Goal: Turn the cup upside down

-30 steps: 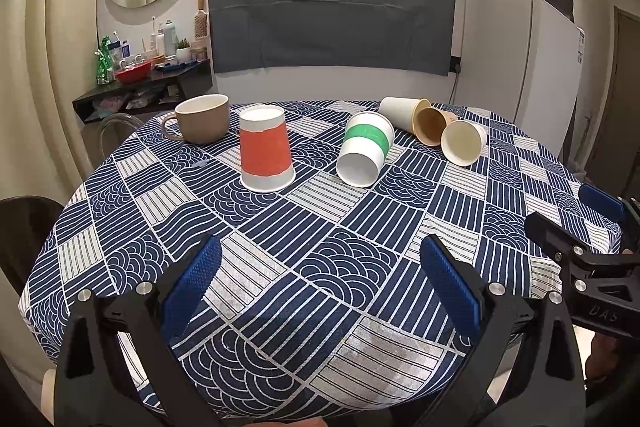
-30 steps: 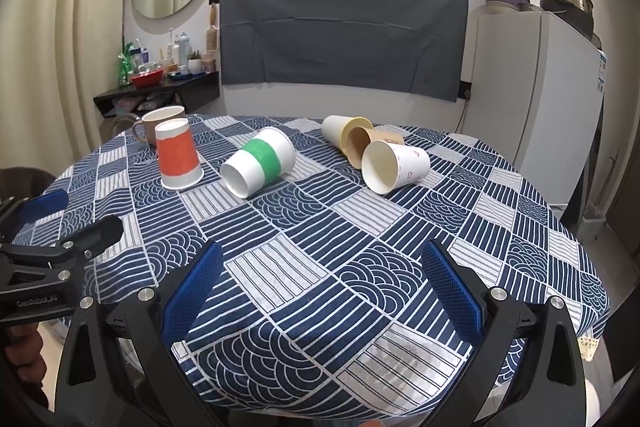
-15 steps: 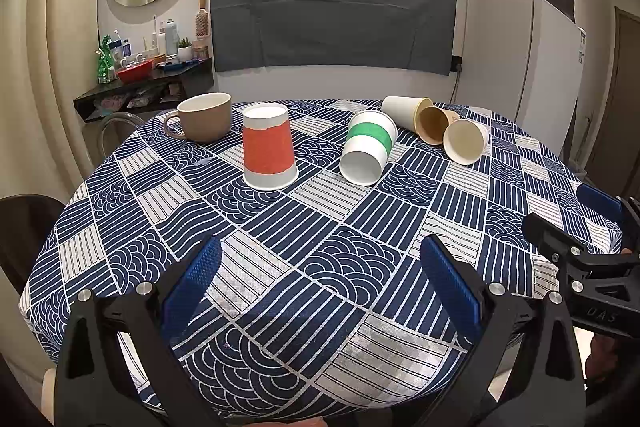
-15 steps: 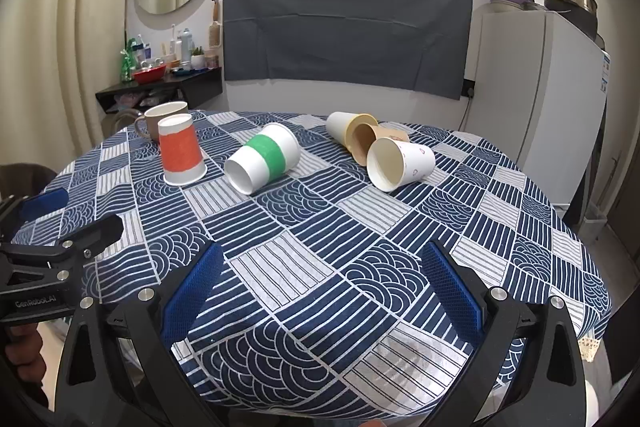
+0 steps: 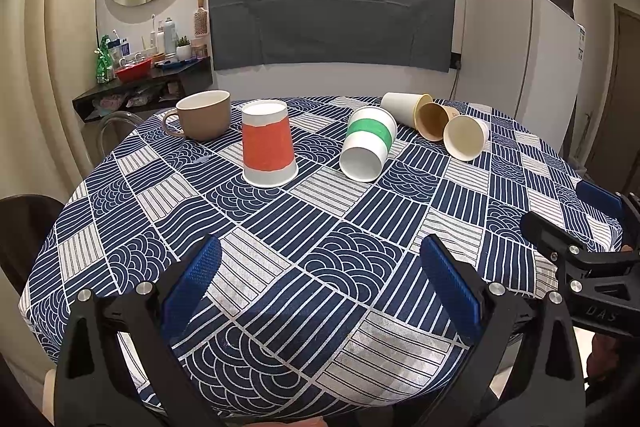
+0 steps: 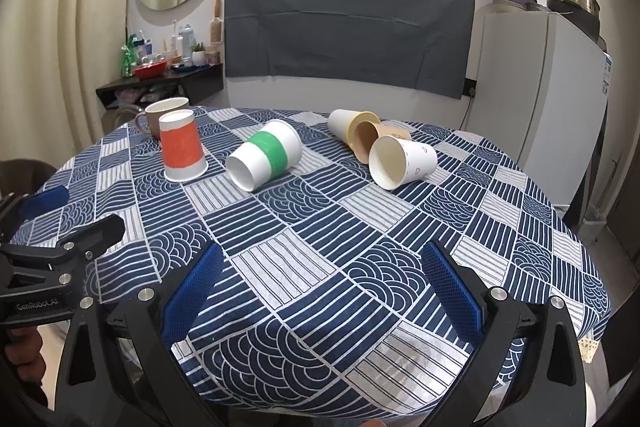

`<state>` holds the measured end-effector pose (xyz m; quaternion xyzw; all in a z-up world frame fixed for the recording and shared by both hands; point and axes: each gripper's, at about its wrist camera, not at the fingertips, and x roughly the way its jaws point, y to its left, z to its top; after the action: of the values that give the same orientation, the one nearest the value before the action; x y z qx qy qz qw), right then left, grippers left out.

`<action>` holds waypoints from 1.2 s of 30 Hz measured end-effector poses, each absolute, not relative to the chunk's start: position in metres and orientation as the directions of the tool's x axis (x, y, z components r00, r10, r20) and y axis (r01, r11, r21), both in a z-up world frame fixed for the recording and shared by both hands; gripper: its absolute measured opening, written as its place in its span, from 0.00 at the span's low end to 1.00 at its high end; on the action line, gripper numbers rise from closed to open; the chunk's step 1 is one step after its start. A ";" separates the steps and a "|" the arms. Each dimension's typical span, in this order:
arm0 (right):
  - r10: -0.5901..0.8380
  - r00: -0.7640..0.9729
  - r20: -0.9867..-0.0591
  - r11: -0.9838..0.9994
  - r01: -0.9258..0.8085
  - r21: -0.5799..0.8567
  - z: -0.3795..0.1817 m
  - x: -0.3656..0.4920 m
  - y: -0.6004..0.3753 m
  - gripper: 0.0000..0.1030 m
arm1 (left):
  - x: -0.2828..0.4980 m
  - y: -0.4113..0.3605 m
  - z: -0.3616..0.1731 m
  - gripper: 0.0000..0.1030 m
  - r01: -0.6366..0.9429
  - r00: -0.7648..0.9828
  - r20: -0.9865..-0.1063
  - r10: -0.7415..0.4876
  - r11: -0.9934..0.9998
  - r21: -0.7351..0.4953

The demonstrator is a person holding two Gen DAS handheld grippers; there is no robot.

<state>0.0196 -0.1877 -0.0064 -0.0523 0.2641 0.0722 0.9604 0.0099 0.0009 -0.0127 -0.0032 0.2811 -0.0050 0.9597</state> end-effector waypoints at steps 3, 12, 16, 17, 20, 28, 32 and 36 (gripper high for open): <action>0.113 0.849 -0.516 0.984 -0.169 -0.063 -0.007 0.020 -0.187 0.93 | 0.010 0.000 -0.013 0.94 0.011 0.841 -0.541 -0.014 1.000 -0.009; 0.115 0.843 -0.525 0.983 -0.174 -0.064 -0.009 0.023 -0.186 0.93 | 0.011 0.000 -0.014 0.94 0.013 0.839 -0.544 -0.012 1.000 -0.003; 0.114 0.841 -0.529 0.982 -0.176 -0.066 -0.010 0.024 -0.185 0.93 | 0.013 0.001 -0.015 0.94 0.012 0.836 -0.549 -0.011 1.000 -0.001; 0.115 0.840 -0.531 0.982 -0.176 -0.067 -0.010 0.024 -0.184 0.93 | 0.013 0.001 -0.015 0.94 0.012 0.836 -0.549 -0.011 1.000 -0.001; 0.113 0.836 -0.537 0.982 -0.177 -0.067 -0.012 0.026 -0.184 0.93 | 0.013 0.001 -0.016 0.94 0.010 0.836 -0.549 -0.009 1.000 0.000; 0.113 0.825 -0.553 0.981 -0.183 -0.072 -0.016 0.033 -0.177 0.93 | 0.017 0.009 -0.021 0.94 -0.001 0.832 -0.555 -0.003 1.000 -0.007; 0.111 0.817 -0.565 0.979 -0.186 -0.078 -0.018 0.039 -0.171 0.93 | 0.020 0.014 -0.024 0.94 -0.003 0.828 -0.561 -0.001 1.000 -0.007; 0.110 0.804 -0.584 0.977 -0.195 -0.084 -0.022 0.047 -0.162 0.93 | 0.025 0.021 -0.027 0.94 -0.012 0.822 -0.569 0.006 1.000 -0.007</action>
<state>0.0475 -0.1622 -0.0222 -0.0702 0.3023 0.0805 0.9472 0.0247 0.0210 -0.0274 -0.0051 0.2982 0.0046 0.9545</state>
